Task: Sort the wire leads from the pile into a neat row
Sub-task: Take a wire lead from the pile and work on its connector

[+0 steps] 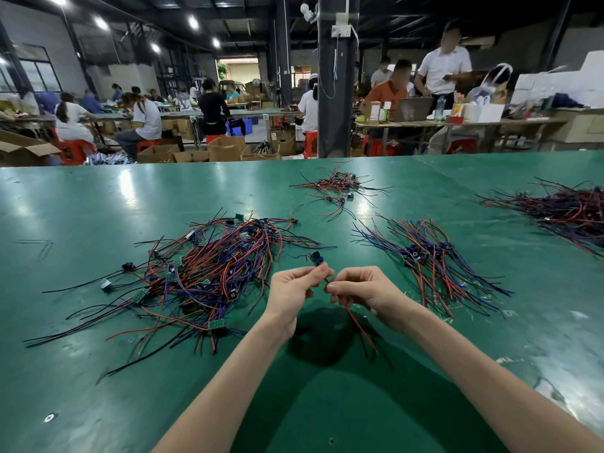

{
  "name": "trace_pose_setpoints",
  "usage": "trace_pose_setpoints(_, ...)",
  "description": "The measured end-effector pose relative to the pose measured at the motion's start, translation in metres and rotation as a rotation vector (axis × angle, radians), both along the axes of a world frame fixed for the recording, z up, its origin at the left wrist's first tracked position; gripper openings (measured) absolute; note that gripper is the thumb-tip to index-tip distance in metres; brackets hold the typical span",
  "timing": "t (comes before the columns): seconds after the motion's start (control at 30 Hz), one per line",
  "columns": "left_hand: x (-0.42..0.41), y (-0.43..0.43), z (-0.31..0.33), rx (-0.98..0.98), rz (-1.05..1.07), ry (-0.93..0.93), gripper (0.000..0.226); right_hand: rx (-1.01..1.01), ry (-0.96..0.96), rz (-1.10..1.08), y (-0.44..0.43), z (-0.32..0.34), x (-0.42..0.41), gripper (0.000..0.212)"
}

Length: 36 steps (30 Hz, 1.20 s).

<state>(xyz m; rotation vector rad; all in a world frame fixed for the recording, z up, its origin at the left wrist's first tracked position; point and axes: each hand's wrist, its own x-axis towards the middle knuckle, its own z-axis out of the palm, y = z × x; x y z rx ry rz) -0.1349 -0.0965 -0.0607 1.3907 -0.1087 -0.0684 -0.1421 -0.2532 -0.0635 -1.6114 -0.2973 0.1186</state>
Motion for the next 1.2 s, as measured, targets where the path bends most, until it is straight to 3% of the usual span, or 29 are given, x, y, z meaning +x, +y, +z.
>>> trace_pose_setpoints(0.47, 0.026, 0.034, 0.004, -0.248, 0.267, 0.17, 0.009, -0.104, 0.086, 0.198, -0.005, 0.003, -0.006, 0.012)
trace_pose_setpoints(0.9, 0.023, 0.026, 0.002, -0.216, 0.158, 0.21, 0.011, -0.039, 0.215, 0.375, -0.01, 0.008, -0.01, 0.023)
trace_pose_setpoints(1.0, 0.017, 0.017, 0.0, -0.155, 0.074, 0.219, 0.017, -0.025, 0.253, 0.326, -0.009, 0.007, -0.006, 0.034)
trace_pose_setpoints(1.2, 0.008, 0.0, -0.008, -0.051, -0.043, 0.237, 0.014, -0.021, 0.143, 0.183, -0.007, 0.003, -0.004, 0.02)
